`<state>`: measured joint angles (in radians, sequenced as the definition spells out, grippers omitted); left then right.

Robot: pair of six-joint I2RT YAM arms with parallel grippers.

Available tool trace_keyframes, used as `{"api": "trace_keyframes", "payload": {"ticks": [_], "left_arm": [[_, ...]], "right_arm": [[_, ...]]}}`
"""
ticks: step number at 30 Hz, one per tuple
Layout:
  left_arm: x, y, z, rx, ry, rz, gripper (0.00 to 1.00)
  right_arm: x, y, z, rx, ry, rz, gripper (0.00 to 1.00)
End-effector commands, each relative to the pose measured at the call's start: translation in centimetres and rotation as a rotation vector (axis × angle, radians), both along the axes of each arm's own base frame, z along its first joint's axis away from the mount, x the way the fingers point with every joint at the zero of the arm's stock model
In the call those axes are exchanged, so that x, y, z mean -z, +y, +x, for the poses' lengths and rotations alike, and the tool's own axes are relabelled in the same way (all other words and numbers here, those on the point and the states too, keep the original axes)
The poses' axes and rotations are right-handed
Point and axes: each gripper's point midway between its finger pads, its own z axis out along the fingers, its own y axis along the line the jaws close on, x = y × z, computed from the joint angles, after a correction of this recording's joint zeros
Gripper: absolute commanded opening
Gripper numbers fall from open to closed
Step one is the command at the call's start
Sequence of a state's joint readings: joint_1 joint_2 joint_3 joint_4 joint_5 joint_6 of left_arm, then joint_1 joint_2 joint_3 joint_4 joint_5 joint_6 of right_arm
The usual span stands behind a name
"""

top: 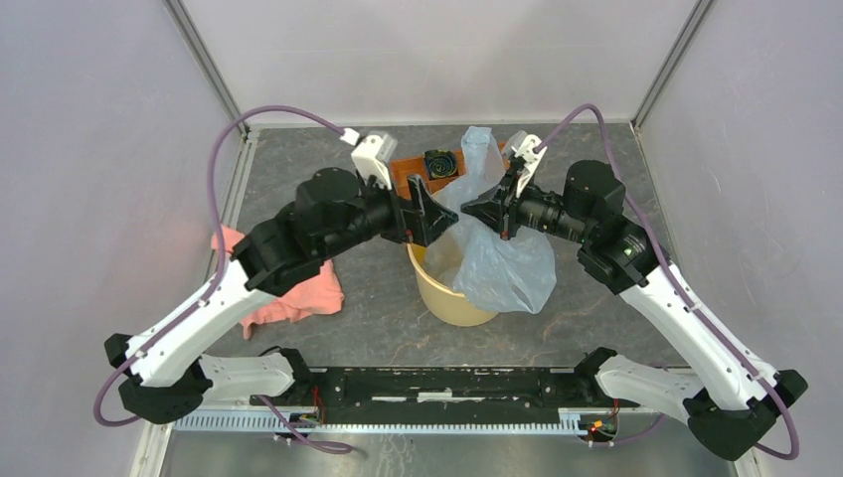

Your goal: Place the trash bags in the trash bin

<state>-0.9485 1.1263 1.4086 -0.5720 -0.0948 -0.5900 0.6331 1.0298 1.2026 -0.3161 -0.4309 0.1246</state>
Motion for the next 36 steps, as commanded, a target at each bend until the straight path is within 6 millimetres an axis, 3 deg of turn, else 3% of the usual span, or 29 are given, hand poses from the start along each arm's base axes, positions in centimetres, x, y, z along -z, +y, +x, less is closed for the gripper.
{"api": "trace_keyframes", "payload": {"ticks": [1, 6, 11, 17, 19, 20, 22, 25, 28, 32, 36], "left_arm": [[-4.8, 0.6, -0.5, 0.018, -0.069, -0.063, 1.00], [-9.3, -0.4, 0.5, 0.001, -0.109, -0.165, 1.00], [-9.7, -2.7, 2.5, -0.002, -0.114, -0.149, 0.99], [-7.3, -3.3, 5.0, -0.070, -0.095, -0.065, 0.77], [-6.7, -3.2, 5.6, -0.094, -0.096, -0.045, 0.57], [-6.5, -3.1, 5.8, -0.104, -0.100, -0.039, 0.44], [-6.3, -2.7, 5.7, -0.108, -0.118, -0.043, 0.26], [-6.3, -2.0, 5.1, -0.103, -0.158, -0.084, 0.15], [-6.5, -1.2, 4.6, -0.111, -0.185, -0.124, 0.04], [-7.1, 0.1, 4.4, -0.143, -0.234, -0.165, 0.02], [-8.0, 1.0, 4.3, -0.164, -0.285, -0.200, 0.02]], "right_arm": [[-2.2, 0.9, -0.9, -0.106, -0.088, 0.006, 0.01], [-2.4, 1.6, -1.0, -0.140, -0.101, 0.000, 0.01], [-2.5, 2.1, -1.6, -0.164, -0.105, 0.001, 0.01], [-2.8, 2.2, -2.3, -0.166, -0.105, -0.004, 0.01], [-2.9, 2.3, -2.7, -0.173, -0.100, -0.005, 0.01], [-3.1, 2.1, -2.8, -0.165, -0.092, -0.005, 0.04], [-3.4, 1.4, -2.6, -0.112, -0.057, -0.010, 0.25], [-5.3, -0.9, -2.4, 0.042, 0.041, 0.008, 0.47], [-7.0, -2.0, -4.7, 0.013, 0.065, 0.039, 0.72], [-7.6, -4.7, -7.2, 0.021, 0.044, -0.018, 0.96], [-6.5, -6.0, -10.1, -0.048, 0.027, -0.044, 0.98]]}}
